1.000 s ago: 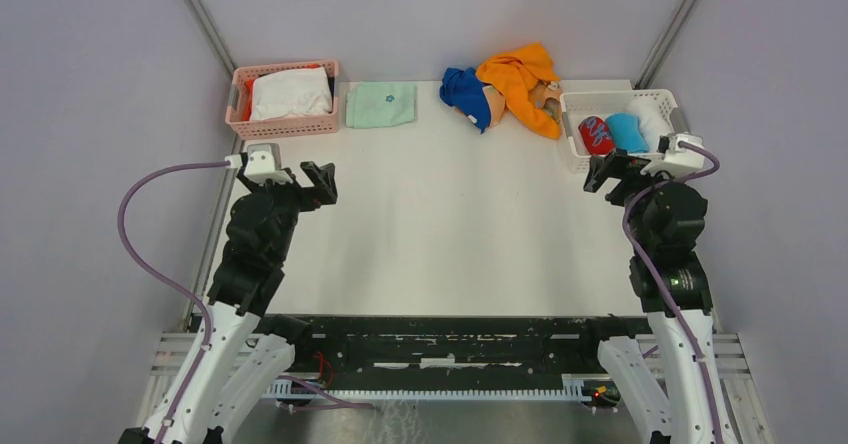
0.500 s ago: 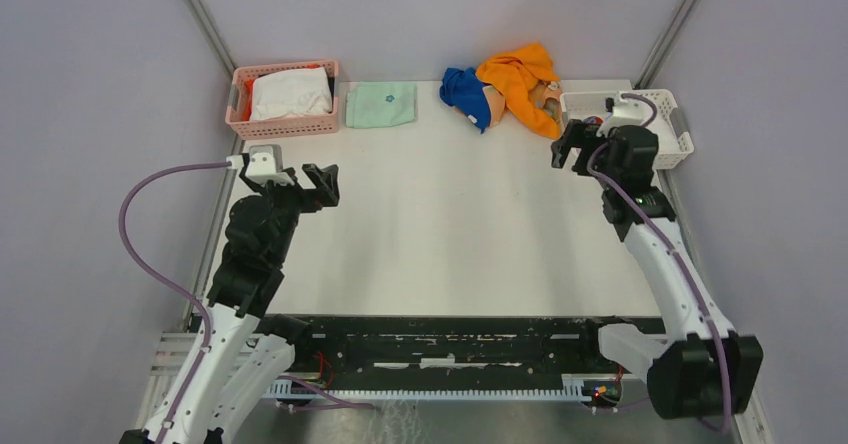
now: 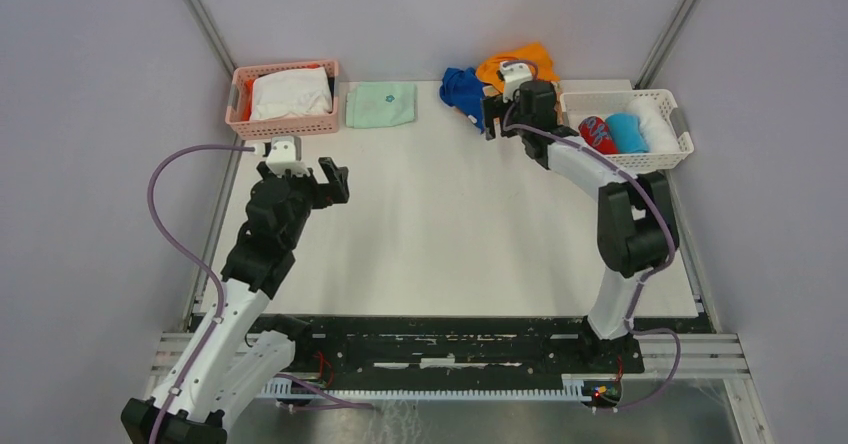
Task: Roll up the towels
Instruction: Pick up the towel at the corner of the board.
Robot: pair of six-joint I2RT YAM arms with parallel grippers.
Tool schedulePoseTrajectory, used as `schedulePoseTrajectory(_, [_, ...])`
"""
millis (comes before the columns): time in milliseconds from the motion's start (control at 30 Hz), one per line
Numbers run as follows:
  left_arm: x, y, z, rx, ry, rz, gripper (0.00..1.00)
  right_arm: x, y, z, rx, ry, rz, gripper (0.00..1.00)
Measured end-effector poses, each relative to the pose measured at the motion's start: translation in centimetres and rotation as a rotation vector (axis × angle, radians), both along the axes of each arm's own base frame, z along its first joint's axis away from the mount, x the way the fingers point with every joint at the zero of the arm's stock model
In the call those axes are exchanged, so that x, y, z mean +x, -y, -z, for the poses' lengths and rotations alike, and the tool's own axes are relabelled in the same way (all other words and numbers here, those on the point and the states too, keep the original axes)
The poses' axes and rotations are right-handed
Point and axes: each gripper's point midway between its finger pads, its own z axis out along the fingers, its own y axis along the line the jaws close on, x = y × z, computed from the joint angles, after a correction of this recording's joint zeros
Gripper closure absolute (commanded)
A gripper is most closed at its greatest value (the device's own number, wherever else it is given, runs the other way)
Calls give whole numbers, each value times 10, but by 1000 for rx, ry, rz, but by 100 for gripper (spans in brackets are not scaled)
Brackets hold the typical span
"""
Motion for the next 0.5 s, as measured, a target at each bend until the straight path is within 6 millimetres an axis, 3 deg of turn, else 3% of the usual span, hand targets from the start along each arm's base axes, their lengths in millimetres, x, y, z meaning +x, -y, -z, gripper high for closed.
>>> schedulePoseTrajectory(33, [1, 0, 1, 2, -5, 0, 1, 20, -11, 2, -31, 30, -23, 10])
schedulePoseTrajectory(267, [5, 2, 11, 12, -37, 0, 1, 76, -61, 24, -161, 103, -103, 18])
schedulePoseTrajectory(500, [9, 3, 19, 20, -61, 0, 1, 112, -77, 76, -322, 99, -92, 24])
